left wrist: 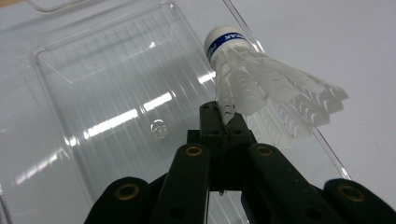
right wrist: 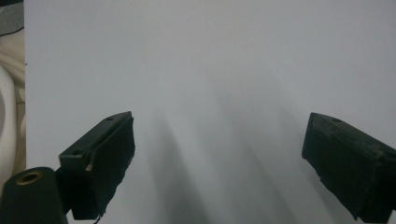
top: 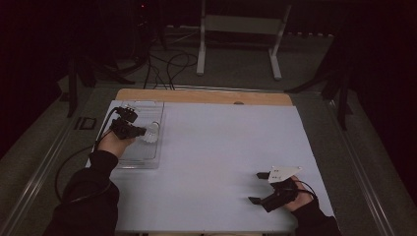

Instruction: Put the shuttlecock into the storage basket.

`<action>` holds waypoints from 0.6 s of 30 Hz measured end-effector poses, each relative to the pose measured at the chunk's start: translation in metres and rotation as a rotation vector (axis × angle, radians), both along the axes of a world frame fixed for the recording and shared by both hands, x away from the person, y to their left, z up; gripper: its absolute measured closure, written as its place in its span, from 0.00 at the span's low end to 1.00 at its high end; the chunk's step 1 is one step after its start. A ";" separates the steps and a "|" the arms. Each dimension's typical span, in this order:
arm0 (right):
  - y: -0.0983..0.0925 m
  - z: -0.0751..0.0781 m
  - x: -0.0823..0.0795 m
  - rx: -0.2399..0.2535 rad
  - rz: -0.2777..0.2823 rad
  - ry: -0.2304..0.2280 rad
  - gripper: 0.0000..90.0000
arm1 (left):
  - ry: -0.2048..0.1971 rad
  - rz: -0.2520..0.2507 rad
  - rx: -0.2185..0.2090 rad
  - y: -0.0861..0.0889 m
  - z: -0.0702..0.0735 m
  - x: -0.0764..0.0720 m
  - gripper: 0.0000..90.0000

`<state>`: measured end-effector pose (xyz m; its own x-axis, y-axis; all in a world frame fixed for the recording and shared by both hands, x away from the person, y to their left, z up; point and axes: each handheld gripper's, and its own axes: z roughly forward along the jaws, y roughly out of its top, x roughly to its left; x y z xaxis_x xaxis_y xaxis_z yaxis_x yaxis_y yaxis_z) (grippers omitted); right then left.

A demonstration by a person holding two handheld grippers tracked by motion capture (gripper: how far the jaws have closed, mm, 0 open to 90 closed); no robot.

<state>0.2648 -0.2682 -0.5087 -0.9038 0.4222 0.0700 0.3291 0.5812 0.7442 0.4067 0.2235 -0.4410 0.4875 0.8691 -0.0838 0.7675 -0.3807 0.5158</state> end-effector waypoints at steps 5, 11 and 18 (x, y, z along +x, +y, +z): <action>0.000 0.000 0.000 -0.003 -0.002 0.002 0.11 | 0.028 -0.010 0.006 -0.001 -0.003 0.001 1.00; 0.000 -0.001 0.000 -0.008 -0.002 0.004 0.11 | 0.058 -0.009 0.011 -0.001 -0.006 0.003 0.99; 0.000 -0.001 0.000 -0.009 -0.001 0.005 0.11 | 0.062 0.011 0.025 -0.003 -0.003 0.001 0.64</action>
